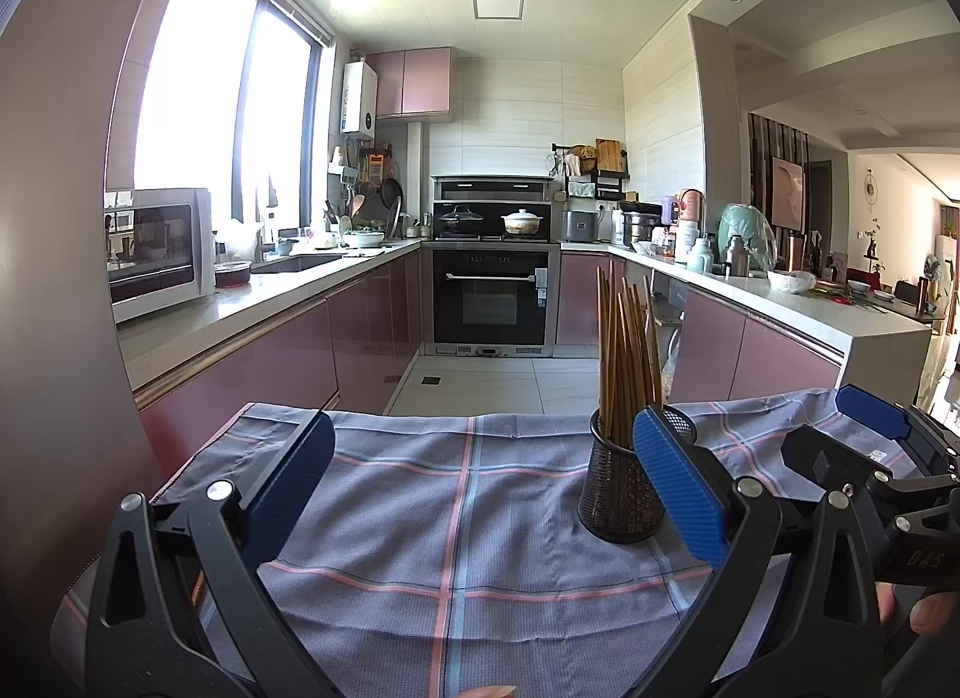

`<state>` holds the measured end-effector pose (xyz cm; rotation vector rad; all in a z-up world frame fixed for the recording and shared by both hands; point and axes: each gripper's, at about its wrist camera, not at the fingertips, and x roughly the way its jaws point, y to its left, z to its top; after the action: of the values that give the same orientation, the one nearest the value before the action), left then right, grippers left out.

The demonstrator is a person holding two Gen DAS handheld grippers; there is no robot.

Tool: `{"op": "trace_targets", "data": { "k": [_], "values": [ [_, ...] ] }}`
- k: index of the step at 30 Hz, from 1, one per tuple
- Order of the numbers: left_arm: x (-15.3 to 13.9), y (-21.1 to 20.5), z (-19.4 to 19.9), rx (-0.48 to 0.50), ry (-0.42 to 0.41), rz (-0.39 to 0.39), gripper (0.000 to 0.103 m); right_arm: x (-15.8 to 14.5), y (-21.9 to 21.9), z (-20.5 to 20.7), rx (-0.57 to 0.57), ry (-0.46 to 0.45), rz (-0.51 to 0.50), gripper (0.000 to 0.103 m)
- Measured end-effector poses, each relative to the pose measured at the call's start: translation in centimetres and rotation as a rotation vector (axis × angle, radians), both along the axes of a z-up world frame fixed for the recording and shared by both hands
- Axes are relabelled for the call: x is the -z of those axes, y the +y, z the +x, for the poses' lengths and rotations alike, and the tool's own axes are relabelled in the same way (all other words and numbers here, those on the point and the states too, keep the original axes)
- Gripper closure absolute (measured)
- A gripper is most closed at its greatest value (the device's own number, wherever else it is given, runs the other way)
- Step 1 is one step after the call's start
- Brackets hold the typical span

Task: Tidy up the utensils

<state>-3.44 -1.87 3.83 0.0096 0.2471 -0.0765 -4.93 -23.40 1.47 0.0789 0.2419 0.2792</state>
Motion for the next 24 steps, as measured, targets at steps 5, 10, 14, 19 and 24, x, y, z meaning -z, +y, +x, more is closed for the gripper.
{"op": "trace_targets", "data": {
  "k": [5,10,14,19,24],
  "values": [
    [0.00,0.02,-0.02,0.001,0.001,-0.001,0.005,0.00,-0.01,0.06,0.000,0.000,0.002,0.006],
    [-0.01,0.03,-0.02,0.000,0.002,0.000,0.005,-0.03,0.01,0.15,-0.001,0.001,0.001,0.006],
    [0.02,-0.03,0.00,-0.001,0.001,-0.001,0.005,-0.02,0.00,0.15,-0.001,0.002,0.002,0.006],
    [0.02,-0.02,0.01,0.000,0.001,0.000,0.005,-0.02,0.00,0.14,0.000,0.000,0.000,0.006],
    [0.00,-0.01,0.01,0.000,0.001,0.000,0.005,-0.02,0.01,0.19,-0.001,0.002,0.001,0.006]
  ]
}}
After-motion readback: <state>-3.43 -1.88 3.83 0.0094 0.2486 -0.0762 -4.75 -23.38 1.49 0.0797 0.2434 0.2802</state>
